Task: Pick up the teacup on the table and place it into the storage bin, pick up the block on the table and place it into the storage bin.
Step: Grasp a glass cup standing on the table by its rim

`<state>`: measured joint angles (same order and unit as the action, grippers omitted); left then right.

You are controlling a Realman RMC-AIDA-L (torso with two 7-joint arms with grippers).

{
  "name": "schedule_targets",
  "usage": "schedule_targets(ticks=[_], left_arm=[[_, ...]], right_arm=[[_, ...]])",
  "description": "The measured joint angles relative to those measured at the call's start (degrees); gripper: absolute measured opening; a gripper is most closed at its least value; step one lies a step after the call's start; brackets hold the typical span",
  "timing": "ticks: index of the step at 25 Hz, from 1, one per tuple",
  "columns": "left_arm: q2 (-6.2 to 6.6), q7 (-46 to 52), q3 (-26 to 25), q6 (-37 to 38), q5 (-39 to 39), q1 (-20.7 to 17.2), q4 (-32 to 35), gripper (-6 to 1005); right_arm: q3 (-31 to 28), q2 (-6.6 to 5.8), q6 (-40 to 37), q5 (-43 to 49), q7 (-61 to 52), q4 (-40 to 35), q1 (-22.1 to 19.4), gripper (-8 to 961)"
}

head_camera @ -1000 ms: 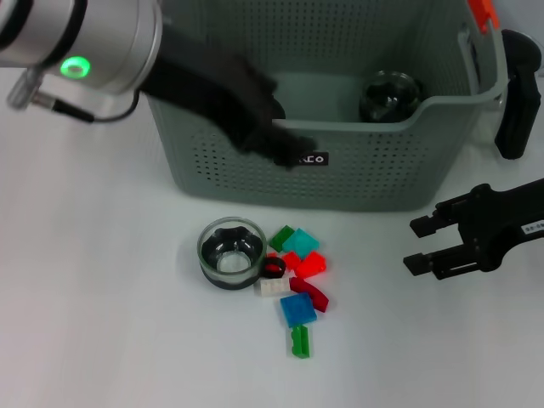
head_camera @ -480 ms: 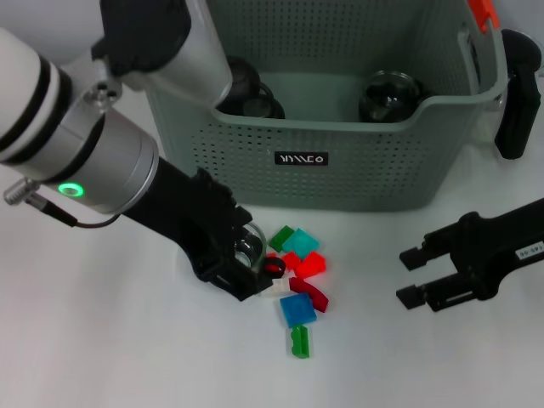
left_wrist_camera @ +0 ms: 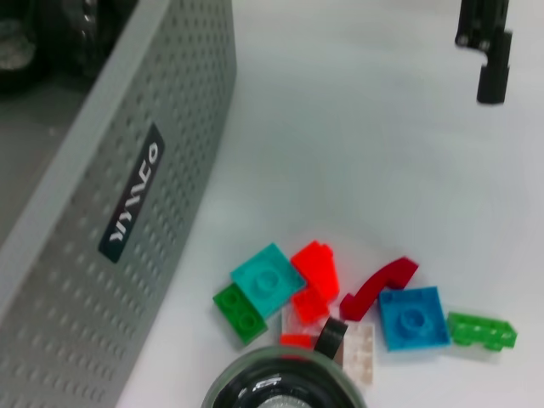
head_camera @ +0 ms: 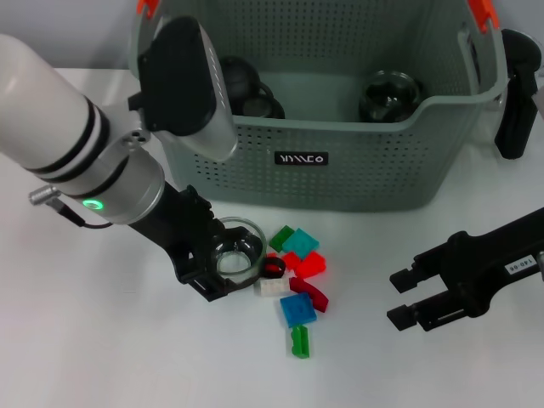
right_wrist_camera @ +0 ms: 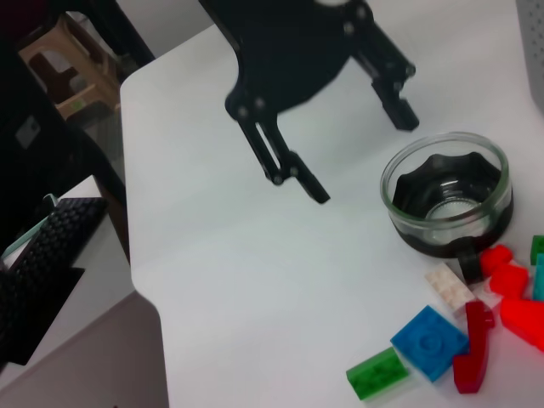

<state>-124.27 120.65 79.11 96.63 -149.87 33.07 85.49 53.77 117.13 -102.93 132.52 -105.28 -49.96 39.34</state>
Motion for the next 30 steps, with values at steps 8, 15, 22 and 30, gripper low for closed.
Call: schedule_targets(ticks=[8,15,22,30], left_arm=[[-0.04,-2.88,1.88,-1.66,-2.81,0.58,-1.70,815],[-0.29,-2.73,7.83,-4.32,-5.54,0.67,-3.32,810],[-0.20,-3.06,10.47,-6.19,-5.92,1.41,-4.77,805],[-0.24,-2.91,14.21,-10.07,-6.94,2.97,-8.96,798]], right_arm=[[0.05,0.47,0.95,0.02,-1.51,0.14,1.48,656],[0.15,1.01,1.41,0.02,-1.99,0.14,1.94,656],[0.20,1.53,2.11,0.02,-2.05,1.16,1.88,656],[0.19,1.52,2.79,0.02,-2.01,2.39,1.52,656]])
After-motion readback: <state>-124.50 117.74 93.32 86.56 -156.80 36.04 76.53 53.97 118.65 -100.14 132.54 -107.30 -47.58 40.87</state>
